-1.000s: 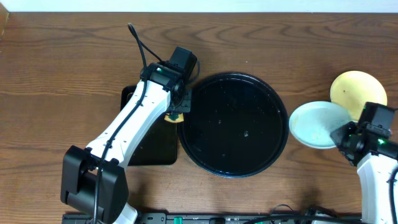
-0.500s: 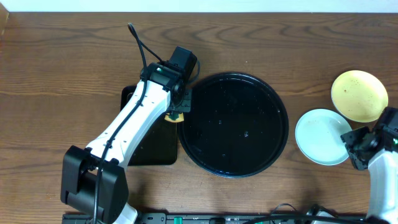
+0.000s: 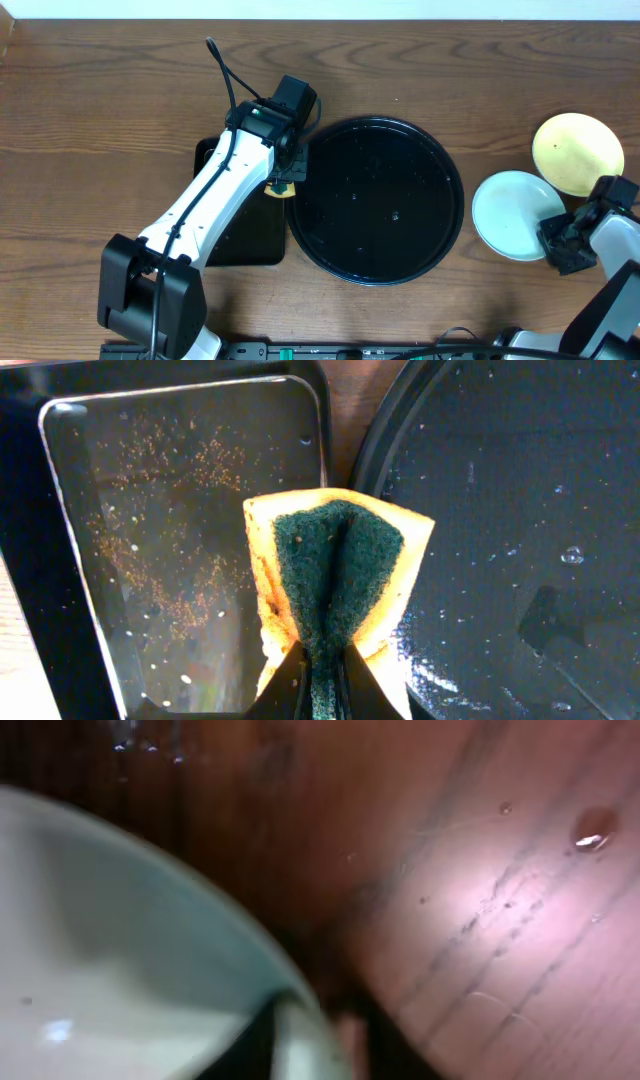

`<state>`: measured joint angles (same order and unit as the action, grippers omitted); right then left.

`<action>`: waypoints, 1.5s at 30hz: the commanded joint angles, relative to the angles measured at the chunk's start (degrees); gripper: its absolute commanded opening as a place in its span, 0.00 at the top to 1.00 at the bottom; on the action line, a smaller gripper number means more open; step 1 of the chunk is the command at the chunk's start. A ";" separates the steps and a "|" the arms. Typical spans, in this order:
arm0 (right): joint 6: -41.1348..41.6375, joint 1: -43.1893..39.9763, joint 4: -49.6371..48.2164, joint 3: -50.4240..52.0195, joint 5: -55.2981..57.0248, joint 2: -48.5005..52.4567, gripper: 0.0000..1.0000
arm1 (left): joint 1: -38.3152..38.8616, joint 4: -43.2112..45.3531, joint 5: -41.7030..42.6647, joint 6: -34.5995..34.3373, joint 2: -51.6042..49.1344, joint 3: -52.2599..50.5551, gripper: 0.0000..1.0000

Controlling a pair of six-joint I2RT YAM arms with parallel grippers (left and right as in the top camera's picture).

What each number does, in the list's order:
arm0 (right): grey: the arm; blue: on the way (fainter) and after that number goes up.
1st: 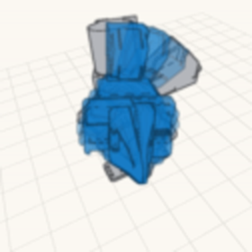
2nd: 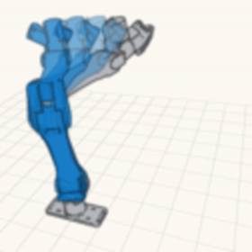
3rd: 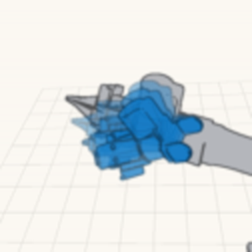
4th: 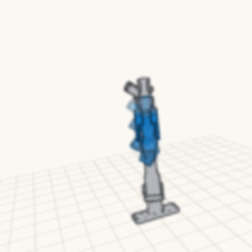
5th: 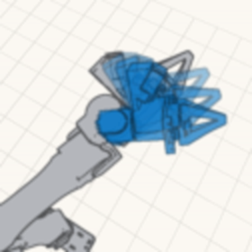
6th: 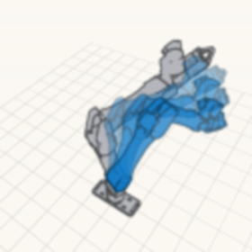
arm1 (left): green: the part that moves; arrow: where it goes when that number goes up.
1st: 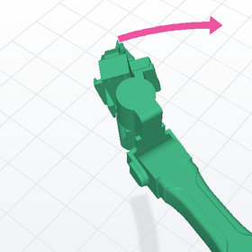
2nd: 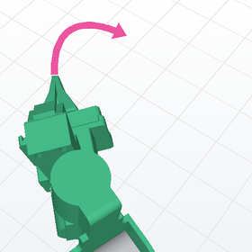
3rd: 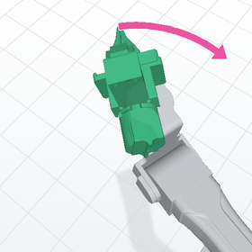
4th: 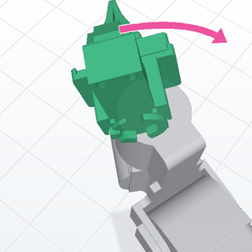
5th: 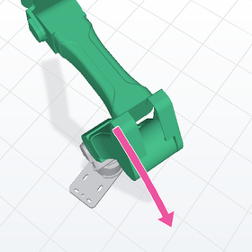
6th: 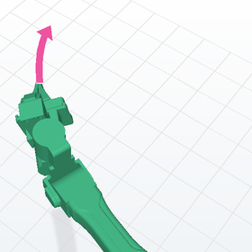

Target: Clean dirty plates on tray and stack at the side

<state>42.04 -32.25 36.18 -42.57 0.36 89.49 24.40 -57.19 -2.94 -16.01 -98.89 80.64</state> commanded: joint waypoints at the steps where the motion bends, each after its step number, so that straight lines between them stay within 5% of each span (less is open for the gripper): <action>1: 0.74 -1.40 -0.70 0.42 0.20 1.90 0.99 | -0.39 -0.37 -0.04 1.01 -0.13 -0.28 0.92; 16: -3.41 -2.23 -0.96 0.39 -0.46 1.70 0.99 | -0.39 -0.35 -0.04 0.98 -0.13 -0.28 0.92; 31: -5.66 3.41 -3.65 0.13 -0.22 -22.60 0.98 | -0.39 -0.31 -0.04 0.96 -0.13 -0.28 0.92; 45: -2.73 1.14 -9.27 -0.13 4.28 -24.98 0.98 | -0.39 0.13 -0.04 1.01 -0.13 -0.28 0.92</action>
<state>38.09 -29.71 28.56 -42.52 3.01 64.86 24.40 -56.99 -2.94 -16.01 -98.89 80.62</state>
